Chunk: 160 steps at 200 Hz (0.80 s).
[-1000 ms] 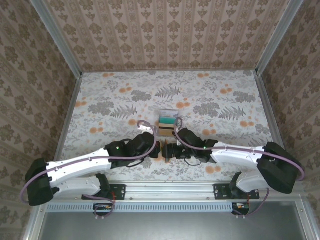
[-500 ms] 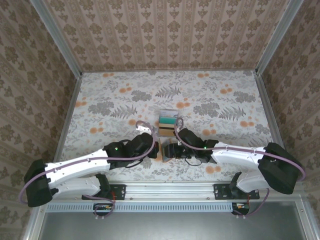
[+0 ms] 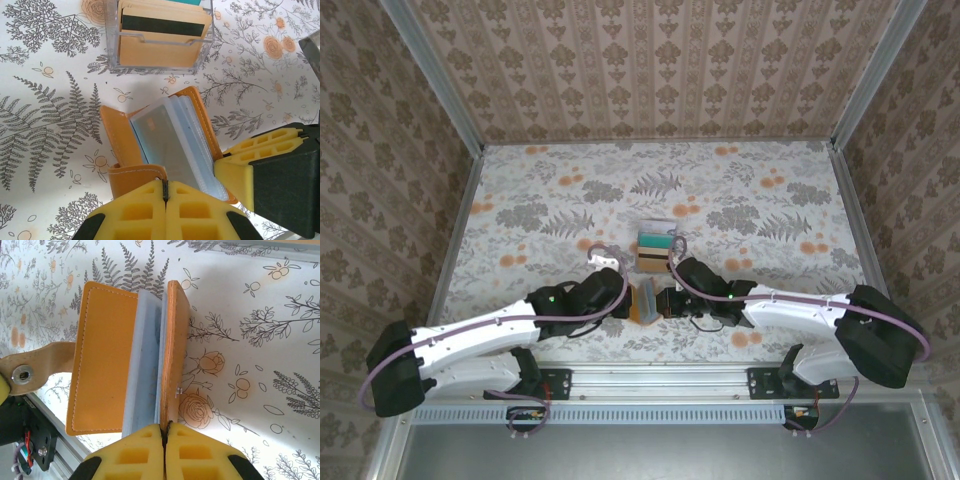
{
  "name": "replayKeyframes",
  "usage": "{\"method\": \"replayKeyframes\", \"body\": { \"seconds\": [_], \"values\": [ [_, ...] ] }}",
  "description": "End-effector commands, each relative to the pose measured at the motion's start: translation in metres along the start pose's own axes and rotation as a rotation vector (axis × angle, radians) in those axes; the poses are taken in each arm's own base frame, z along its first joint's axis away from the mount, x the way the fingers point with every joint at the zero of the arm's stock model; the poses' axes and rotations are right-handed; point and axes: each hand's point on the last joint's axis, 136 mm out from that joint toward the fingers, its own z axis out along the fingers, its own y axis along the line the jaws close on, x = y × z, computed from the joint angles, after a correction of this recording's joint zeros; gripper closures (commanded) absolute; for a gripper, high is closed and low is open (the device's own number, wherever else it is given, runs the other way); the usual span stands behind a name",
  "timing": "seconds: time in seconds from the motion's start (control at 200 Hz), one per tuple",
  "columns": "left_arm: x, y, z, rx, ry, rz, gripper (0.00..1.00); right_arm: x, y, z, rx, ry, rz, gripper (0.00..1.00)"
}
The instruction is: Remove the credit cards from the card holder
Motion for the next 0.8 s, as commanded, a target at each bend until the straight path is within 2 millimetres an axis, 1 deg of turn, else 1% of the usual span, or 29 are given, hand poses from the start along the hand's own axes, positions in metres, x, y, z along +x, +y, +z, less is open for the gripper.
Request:
{"method": "replayKeyframes", "body": {
  "seconds": [0.0, 0.11, 0.25, 0.345, 0.39, 0.475, 0.635, 0.795],
  "values": [
    [0.003, 0.01, 0.003, -0.021, 0.005, -0.016, 1.0, 0.002, 0.01, 0.001, -0.052, 0.011, -0.002, 0.95],
    [0.007, 0.021, 0.009, -0.037, 0.014, -0.03, 1.0, -0.002, 0.013, -0.006, -0.053, -0.005, 0.002, 1.0],
    [0.009, 0.033, 0.019, -0.034, 0.018, -0.058, 1.0, -0.007, 0.009, -0.021, -0.01, -0.036, 0.004, 1.0],
    [0.011, 0.037, 0.027, -0.033, 0.032, -0.072, 1.0, -0.01, 0.001, -0.032, 0.037, -0.059, 0.024, 1.0],
    [0.013, 0.037, 0.031, -0.029, 0.041, -0.073, 1.0, -0.009, -0.006, -0.037, 0.082, -0.057, 0.037, 1.0],
    [0.016, 0.036, 0.038, -0.025, 0.053, -0.068, 1.0, -0.007, -0.009, -0.042, 0.103, -0.051, 0.04, 1.0],
    [0.021, 0.037, 0.048, -0.04, 0.082, -0.055, 1.0, -0.004, -0.007, -0.035, 0.097, -0.035, 0.065, 1.0],
    [0.023, 0.042, 0.047, -0.053, 0.082, -0.054, 1.0, -0.004, -0.001, -0.021, 0.095, -0.01, 0.063, 0.98]
  ]
}}
